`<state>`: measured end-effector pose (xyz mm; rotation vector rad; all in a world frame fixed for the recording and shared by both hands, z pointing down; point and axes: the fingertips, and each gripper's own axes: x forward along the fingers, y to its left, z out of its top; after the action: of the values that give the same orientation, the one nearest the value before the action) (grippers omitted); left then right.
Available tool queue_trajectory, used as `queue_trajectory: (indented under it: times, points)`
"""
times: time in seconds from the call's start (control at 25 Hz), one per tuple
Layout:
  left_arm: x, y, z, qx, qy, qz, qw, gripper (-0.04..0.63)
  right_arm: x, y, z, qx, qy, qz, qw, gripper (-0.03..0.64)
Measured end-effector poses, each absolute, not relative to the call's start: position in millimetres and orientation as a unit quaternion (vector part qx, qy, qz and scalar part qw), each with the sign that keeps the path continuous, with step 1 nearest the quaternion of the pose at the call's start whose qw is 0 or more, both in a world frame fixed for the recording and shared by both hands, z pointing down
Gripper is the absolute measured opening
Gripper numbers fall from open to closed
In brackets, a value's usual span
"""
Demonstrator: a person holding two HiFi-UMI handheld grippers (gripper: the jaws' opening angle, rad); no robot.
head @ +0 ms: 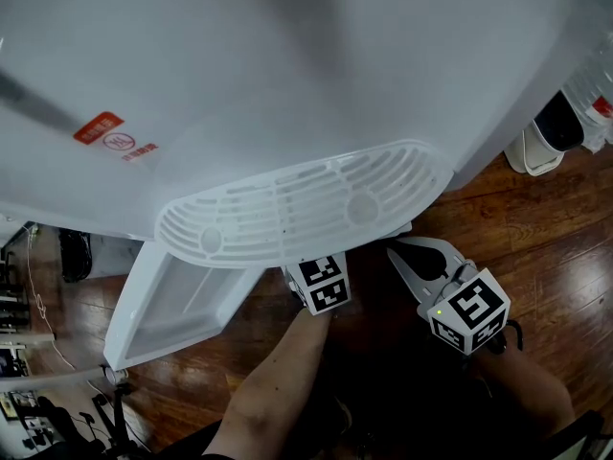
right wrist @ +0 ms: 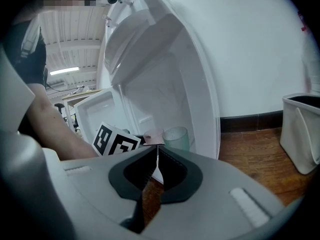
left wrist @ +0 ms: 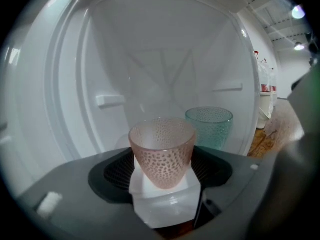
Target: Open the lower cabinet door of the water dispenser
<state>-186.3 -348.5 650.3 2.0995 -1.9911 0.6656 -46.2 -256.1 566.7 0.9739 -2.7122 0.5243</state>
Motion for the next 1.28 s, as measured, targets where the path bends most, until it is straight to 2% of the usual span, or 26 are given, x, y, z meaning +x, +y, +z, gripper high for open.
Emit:
queue_trajectory:
  times: [0.8, 1.28]
  points:
    - [-162.3, -287.6, 603.7, 0.77, -0.605, 0.178, 0.095, 0.355, -44.2, -231.0, 540.3, 0.327, -0.924, 0.176, 0.092, 0.011]
    - [-138.0, -220.6, 507.4, 0.834, -0.52, 0.174, 0.056, 0.355, -36.3, -196.7, 472.0, 0.319, -0.933, 0.154, 0.071, 0.011]
